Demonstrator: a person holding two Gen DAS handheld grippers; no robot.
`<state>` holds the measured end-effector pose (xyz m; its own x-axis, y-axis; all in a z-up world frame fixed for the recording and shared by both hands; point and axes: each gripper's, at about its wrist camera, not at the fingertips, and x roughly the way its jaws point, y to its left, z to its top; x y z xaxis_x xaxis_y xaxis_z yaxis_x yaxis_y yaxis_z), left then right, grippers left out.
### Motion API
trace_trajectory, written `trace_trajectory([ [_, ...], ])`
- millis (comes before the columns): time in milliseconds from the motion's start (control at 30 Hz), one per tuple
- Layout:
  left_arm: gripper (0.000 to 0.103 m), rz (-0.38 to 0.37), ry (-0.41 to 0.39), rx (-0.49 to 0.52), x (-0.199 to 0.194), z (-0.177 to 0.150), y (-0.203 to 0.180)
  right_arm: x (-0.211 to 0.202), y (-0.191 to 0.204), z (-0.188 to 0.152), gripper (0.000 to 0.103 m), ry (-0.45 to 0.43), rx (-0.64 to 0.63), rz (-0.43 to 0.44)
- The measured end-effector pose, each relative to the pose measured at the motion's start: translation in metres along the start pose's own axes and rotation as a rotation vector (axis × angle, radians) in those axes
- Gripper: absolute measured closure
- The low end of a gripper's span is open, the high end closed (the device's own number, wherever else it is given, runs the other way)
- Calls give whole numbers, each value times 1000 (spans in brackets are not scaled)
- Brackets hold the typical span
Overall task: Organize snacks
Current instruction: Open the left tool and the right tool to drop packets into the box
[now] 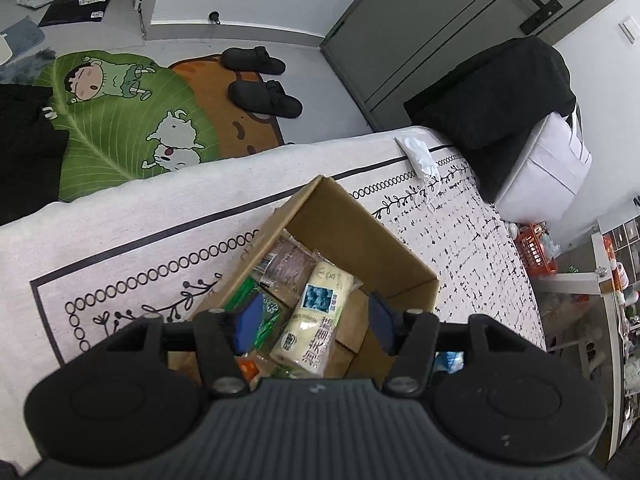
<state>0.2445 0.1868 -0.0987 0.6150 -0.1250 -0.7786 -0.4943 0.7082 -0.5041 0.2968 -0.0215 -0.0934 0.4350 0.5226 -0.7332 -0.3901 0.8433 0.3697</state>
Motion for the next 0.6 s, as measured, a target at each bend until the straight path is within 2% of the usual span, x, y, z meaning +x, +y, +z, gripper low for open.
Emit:
trace_trajectory([
  [100,37,5,1,4,-5,-2,0,0,2,-3,71,13,3,17],
  [167,30,12,3,6,-8,-4,0,0,3,-5,58,18,3,13],
  [233,25,24,1,11,-11,-6,-1,-4,2,-6,52,9,4,-11],
  [300,21,30,4,21,-14,-8,-3,-7,-2,-5,51,6,10,-19],
  [533,16,51,17,42,-22,-15,-8,-26,-24,-3,43,-20,45,-64],
  [600,9,49,18,50,-24,-18,-12,-34,-32,-2,39,-29,58,-70],
])
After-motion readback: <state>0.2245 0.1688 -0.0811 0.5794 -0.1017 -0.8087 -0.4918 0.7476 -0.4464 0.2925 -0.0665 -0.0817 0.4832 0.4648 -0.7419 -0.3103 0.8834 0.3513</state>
